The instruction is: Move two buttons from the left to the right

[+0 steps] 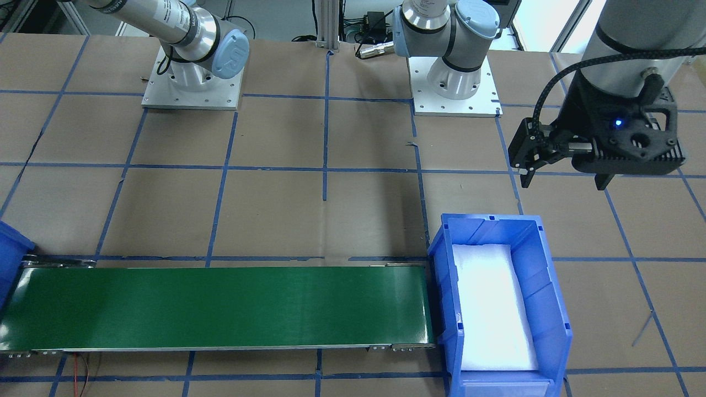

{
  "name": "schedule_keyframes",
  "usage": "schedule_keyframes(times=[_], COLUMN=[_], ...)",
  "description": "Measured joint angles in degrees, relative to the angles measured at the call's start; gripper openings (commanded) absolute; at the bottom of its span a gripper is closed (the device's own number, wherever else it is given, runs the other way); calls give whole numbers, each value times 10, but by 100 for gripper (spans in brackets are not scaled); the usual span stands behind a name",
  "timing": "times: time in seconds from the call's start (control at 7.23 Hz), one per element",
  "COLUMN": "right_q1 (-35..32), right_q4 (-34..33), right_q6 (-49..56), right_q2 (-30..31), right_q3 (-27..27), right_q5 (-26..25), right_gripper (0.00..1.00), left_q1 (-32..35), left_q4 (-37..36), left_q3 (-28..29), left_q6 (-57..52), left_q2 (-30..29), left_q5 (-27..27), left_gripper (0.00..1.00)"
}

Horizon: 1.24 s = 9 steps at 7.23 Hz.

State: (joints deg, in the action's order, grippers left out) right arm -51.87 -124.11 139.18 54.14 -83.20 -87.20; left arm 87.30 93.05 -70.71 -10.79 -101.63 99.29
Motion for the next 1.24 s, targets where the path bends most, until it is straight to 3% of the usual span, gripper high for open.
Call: schedule_keyframes(times=[0.41,0.69,0.97,1.24], right_q1=[1,-1,-6,-20], right_q4=[51,170,294,358], right_q6=[-24,-50,-148,-292], right_q2=[97,217,317,348], right_q3=[-3,-2,-3,-2], right_q5=[-6,-13,-26,-30], right_gripper=[100,100,100,100], left_q1=[-4,-27,-40,-41], left_q4=[-28,-2,2,1], left_q3=[-60,-74,-85,-87], left_q6=[9,-2,-6,-2], left_q2=[10,20,23,27], left_q5=[-1,-3,-31,-43], left_gripper=[100,100,100,100])
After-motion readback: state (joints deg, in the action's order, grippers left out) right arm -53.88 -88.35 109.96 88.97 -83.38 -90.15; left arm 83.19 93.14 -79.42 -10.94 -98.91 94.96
